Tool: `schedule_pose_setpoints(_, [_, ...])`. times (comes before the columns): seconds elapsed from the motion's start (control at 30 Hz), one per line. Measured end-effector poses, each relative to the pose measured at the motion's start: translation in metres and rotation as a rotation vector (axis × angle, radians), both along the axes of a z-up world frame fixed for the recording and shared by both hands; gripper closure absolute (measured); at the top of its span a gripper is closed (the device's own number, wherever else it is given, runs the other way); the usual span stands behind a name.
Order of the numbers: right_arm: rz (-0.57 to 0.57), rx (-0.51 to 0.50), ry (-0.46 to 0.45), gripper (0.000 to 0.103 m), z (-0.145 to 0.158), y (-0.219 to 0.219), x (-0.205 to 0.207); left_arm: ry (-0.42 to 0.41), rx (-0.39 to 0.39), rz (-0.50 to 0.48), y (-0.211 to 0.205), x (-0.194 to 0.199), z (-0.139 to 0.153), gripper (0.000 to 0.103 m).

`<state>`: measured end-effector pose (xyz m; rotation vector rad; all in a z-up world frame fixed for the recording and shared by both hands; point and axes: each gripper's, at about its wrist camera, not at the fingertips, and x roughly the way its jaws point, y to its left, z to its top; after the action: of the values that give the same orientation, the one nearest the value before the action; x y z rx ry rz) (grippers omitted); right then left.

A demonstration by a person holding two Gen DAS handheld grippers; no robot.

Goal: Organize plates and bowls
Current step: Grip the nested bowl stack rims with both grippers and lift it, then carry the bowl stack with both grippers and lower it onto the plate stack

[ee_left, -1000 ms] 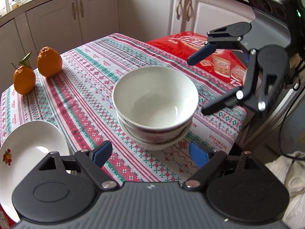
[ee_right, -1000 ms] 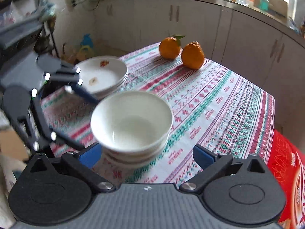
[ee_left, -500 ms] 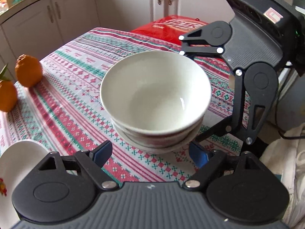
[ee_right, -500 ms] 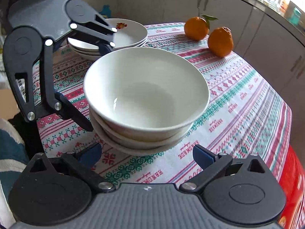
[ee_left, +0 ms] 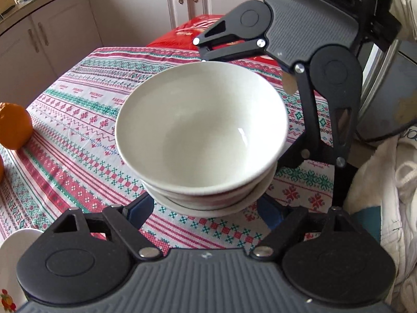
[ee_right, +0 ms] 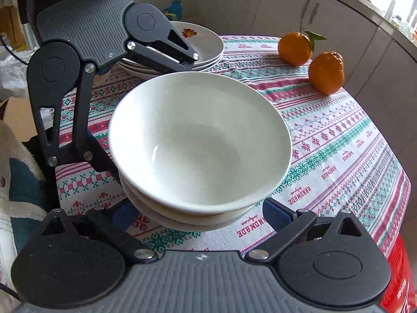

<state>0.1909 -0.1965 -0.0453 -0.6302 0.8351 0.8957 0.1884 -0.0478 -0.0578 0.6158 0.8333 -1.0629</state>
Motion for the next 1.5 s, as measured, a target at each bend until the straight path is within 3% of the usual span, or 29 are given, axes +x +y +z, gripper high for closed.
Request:
schedule_pose_setpoints(0.3, [0.019, 0.001, 0.033, 0.004, -0.001, 0.001, 0.006, 0.046, -0.039, -0.023, 0.003, 0.009, -0.001, 0.022])
schedule_pose_setpoints(0.9, [0.017, 0.002, 0.088, 0.011, 0.002, 0.005, 0.01, 0.042, -0.023, -0.047, 0.003, 0.009, 0.002, 0.025])
schedule_pose_setpoints(1.13, [0.039, -0.018, 0.069, 0.011, 0.012, 0.014, 0.005, 0.045, -0.044, -0.025, 0.011, 0.004, 0.009, 0.026])
schedule_pose_setpoints(1.5, [0.115, -0.014, 0.013, 0.011, 0.046, 0.048, 0.007, -0.012, -0.075, 0.055, 0.048, -0.004, 0.043, 0.026])
